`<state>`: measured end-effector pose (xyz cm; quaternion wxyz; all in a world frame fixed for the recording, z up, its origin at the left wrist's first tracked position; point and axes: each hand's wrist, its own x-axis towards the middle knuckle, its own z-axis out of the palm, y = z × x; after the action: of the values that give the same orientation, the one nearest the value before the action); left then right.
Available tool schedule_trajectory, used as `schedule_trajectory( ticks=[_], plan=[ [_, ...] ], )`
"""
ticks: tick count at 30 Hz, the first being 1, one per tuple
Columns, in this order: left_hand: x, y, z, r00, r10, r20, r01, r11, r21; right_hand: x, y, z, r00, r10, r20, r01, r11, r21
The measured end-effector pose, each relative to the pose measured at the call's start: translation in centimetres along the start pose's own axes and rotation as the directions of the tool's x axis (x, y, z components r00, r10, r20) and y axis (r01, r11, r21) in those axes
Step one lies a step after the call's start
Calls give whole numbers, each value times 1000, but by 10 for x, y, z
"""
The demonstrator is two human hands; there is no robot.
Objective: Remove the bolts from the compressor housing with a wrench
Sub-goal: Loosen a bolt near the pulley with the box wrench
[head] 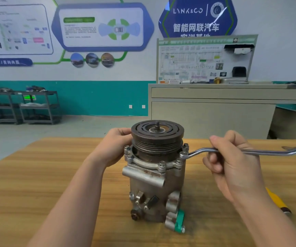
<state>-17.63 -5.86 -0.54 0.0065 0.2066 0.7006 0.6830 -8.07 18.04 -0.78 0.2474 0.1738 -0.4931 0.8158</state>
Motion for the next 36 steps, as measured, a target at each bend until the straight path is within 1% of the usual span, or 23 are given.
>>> schedule_trajectory(
  ticks=[3, 5, 10, 13, 14, 15, 16, 18, 20, 21, 22, 23, 24, 25, 26, 28, 29, 31, 32, 33, 34, 35, 36],
  plan=[
    [-1, 0, 2, 1000, -10, 2, 10, 999, -32, -8, -2, 7, 989, -141, 34, 145, 962, -232],
    [-2, 2, 2, 999, -29, 15, 30, 999, -39, -15, -7, 11, 970, -236, 65, 243, 897, -369],
    [-1, 13, 0, 997, -73, 4, 73, 995, 70, -31, -1, 20, 841, -504, 197, 514, 631, -581],
    [1, 19, 3, 994, -100, -52, 106, 986, 125, -39, 7, 22, 776, -554, 302, 583, 447, -678],
    [2, 21, 4, 990, -111, -83, 122, 982, 147, -40, 8, 22, 770, -554, 317, 590, 429, -684],
    [4, 22, 5, 986, -117, -117, 136, 976, 168, -40, 7, 22, 773, -554, 310, 591, 451, -668],
    [5, 22, 7, 981, -118, -151, 146, 972, 186, -38, 5, 20, 787, -549, 282, 583, 512, -630],
    [8, 22, 9, 973, -110, -204, 153, 966, 210, -31, -1, 17, 856, -492, 160, 492, 678, -546],
    [7, 22, 10, 971, -97, -220, 149, 961, 234, -20, -2, 14, 945, -327, -15, 293, 863, -411],
    [7, 22, 9, 973, -94, -209, 146, 958, 248, -16, -1, 13, 976, -200, -85, 168, 942, -290],
    [5, 22, 8, 979, -97, -181, 143, 955, 261, -13, -1, 12, 988, -84, -127, 64, 986, -155],
    [4, 23, 6, 984, -106, -145, 142, 953, 267, -10, -2, 12, 990, -20, -137, 13, 999, -49],
    [2, 23, 4, 986, -120, -114, 147, 953, 264, -10, -4, 14, 992, -11, -125, 11, 1000, -2],
    [1, 23, 3, 986, -133, -97, 154, 953, 261, -11, -5, 15, 993, -55, -106, 50, 998, -48],
    [0, 23, 2, 986, -136, -97, 157, 952, 261, -13, -9, 17, 988, -134, -78, 120, 979, -167],
    [0, 24, 3, 984, -125, -130, 156, 954, 257, -26, -17, 23, 945, -326, 26, 302, 839, -453],
    [1, 24, 4, 982, -114, -151, 149, 957, 249, -33, -18, 25, 911, -403, 87, 383, 750, -539],
    [2, 24, 7, 978, -97, -187, 139, 963, 231, -39, -8, 29, 883, -440, 166, 446, 672, -592],
    [2, 24, 9, 975, -100, -200, 145, 963, 227, -33, 5, 33, 903, -388, 184, 416, 683, -601],
    [3, 24, 9, 973, -104, -207, 153, 961, 232, -23, 22, 35, 962, -253, 105, 264, 754, -601],
    [3, 24, 9, 974, -109, -201, 158, 957, 244, -18, 32, 39, 997, -77, -23, 48, 801, -597],
    [3, 23, 7, 976, -114, -183, 159, 954, 256, -17, 36, 36, 994, 40, -100, -90, 820, -565],
    [3, 23, 4, 980, -123, -158, 162, 952, 261, -17, 30, 36, 995, -77, -59, 28, 814, -580]
  ],
)
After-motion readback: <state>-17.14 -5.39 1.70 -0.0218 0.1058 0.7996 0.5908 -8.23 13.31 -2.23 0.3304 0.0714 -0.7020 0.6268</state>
